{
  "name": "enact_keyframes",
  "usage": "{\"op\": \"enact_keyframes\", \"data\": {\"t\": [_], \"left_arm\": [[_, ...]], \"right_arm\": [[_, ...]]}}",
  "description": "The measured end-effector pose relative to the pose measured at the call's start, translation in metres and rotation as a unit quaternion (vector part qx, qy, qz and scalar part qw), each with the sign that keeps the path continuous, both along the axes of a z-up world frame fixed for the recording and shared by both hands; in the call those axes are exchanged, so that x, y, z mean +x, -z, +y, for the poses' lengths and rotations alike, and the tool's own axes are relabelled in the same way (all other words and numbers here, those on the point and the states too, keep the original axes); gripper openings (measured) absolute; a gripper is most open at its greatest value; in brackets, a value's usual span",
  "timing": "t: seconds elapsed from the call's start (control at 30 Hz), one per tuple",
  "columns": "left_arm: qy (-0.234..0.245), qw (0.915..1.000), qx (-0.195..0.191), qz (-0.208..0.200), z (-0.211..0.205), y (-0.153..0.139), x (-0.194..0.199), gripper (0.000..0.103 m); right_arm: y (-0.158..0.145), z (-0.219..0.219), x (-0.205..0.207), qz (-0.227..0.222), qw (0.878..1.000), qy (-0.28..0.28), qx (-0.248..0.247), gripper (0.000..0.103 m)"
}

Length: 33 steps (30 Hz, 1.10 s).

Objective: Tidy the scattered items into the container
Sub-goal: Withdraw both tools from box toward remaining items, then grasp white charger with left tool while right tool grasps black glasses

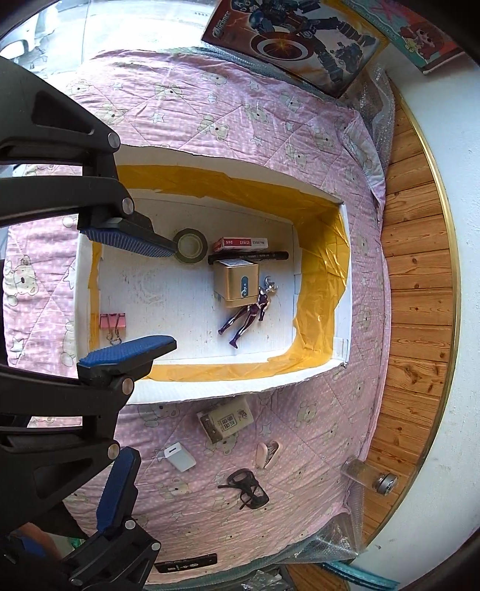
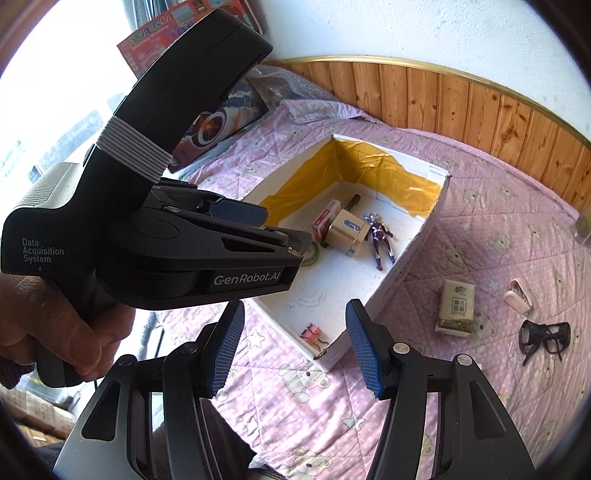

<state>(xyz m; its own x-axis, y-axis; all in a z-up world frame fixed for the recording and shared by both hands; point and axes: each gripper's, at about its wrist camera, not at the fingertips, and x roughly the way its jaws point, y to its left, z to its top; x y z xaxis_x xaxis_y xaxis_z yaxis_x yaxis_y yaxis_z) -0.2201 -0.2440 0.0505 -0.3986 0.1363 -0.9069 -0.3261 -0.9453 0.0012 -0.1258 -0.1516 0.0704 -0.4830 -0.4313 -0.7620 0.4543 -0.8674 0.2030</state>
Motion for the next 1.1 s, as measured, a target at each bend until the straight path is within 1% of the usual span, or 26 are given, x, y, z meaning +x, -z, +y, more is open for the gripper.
{"op": "enact_keyframes", "data": {"t": [0.2,0.37,0.57,0.63,0.8,0.9,1.1], "left_arm": [[0.004,1.0,0.002,0.007,0.005,-0.005,0.025,0.046],[0.008,0.9998,0.005,0.015,0.011,-0.006,0.047,0.047],[0.029,0.9988,0.007,0.037,0.027,-0.007,0.077,0.048],[0.041,0.9981,0.017,0.043,0.034,-0.007,0.088,0.051],[0.072,0.9955,0.031,0.053,0.058,-0.004,0.113,0.052],[0.096,0.9929,0.036,0.061,0.075,-0.001,0.122,0.056],[0.13,0.9899,0.043,0.038,0.113,0.019,0.124,0.058]], "right_arm": [[-0.002,0.01,0.02,0.008,1.0,0.008,-0.008,0.061],[-0.002,0.027,0.041,0.021,0.999,0.035,-0.025,0.061],[0.014,0.059,0.064,0.017,0.995,0.077,-0.053,0.061],[0.021,0.071,0.07,0.012,0.994,0.092,-0.059,0.061],[0.037,0.115,0.082,0.0,0.987,0.141,-0.08,0.06],[0.049,0.142,0.085,-0.012,0.981,0.173,-0.091,0.06],[0.078,0.186,0.082,-0.037,0.967,0.229,-0.104,0.06]]}}
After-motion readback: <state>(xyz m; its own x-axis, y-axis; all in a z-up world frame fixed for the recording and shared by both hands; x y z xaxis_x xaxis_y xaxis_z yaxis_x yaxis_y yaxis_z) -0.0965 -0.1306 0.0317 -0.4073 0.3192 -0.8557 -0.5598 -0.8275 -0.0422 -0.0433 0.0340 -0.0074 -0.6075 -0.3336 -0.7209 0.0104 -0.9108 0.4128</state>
